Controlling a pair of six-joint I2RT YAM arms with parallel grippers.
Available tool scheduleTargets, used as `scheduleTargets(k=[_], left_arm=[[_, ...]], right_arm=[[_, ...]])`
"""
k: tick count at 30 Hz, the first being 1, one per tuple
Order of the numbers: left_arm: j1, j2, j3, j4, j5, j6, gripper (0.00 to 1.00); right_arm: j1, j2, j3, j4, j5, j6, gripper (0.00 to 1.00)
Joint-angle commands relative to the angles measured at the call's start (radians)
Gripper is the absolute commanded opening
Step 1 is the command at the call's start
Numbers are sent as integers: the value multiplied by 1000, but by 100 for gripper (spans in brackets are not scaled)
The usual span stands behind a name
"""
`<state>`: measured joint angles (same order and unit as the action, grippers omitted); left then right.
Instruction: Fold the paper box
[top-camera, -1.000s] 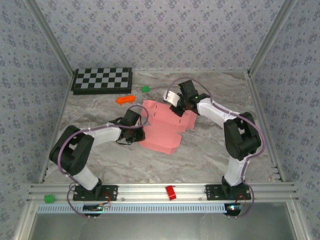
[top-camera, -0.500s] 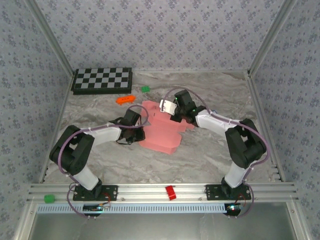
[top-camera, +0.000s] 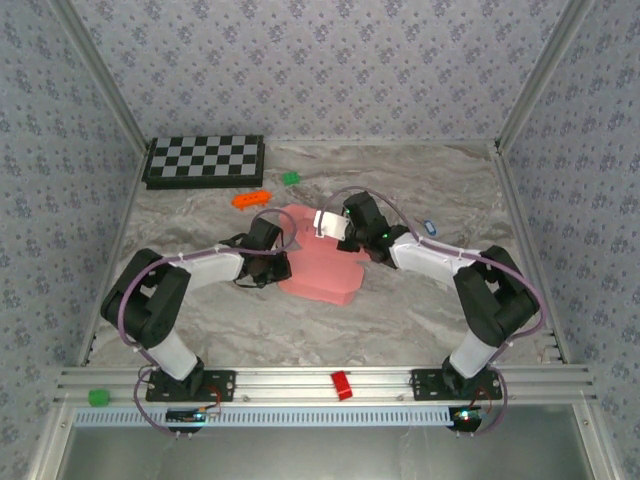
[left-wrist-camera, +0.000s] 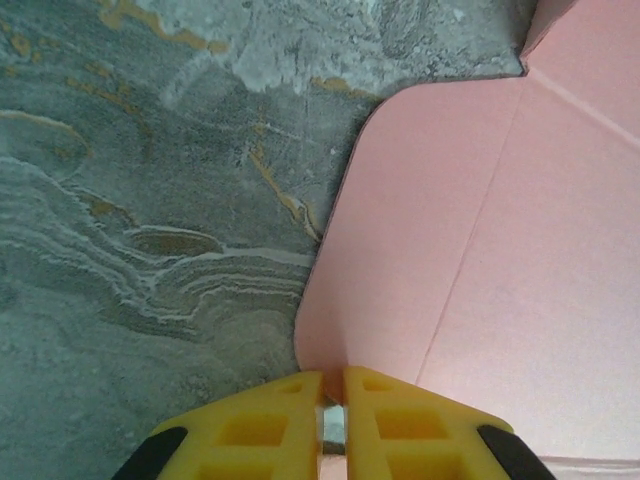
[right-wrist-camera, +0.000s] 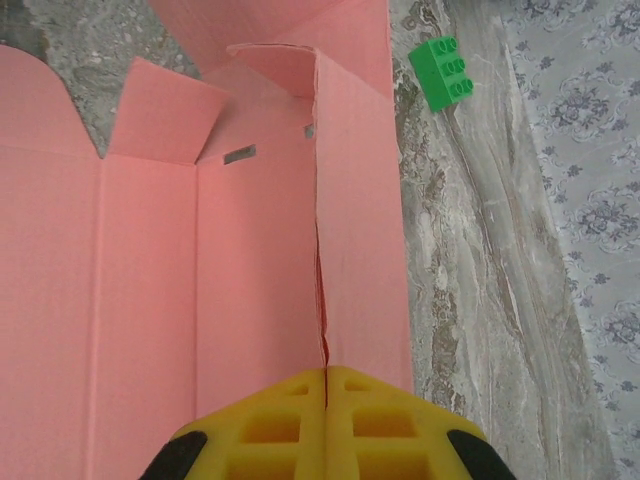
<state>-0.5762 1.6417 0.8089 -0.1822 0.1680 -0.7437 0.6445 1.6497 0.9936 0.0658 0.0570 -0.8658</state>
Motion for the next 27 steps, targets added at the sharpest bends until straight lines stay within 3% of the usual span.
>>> scheduleTargets(k=[1, 16, 27], left_arm=[[-34, 81, 25, 141, 64, -24, 13], [-53, 78, 57, 150, 87, -12, 14], [-52, -72, 75, 22, -22, 70, 24]], right_arm=[[22, -19, -28, -31, 8, -13, 0], [42, -9, -55, 37, 78, -20, 0], [-6, 22, -9, 85, 89, -53, 0]])
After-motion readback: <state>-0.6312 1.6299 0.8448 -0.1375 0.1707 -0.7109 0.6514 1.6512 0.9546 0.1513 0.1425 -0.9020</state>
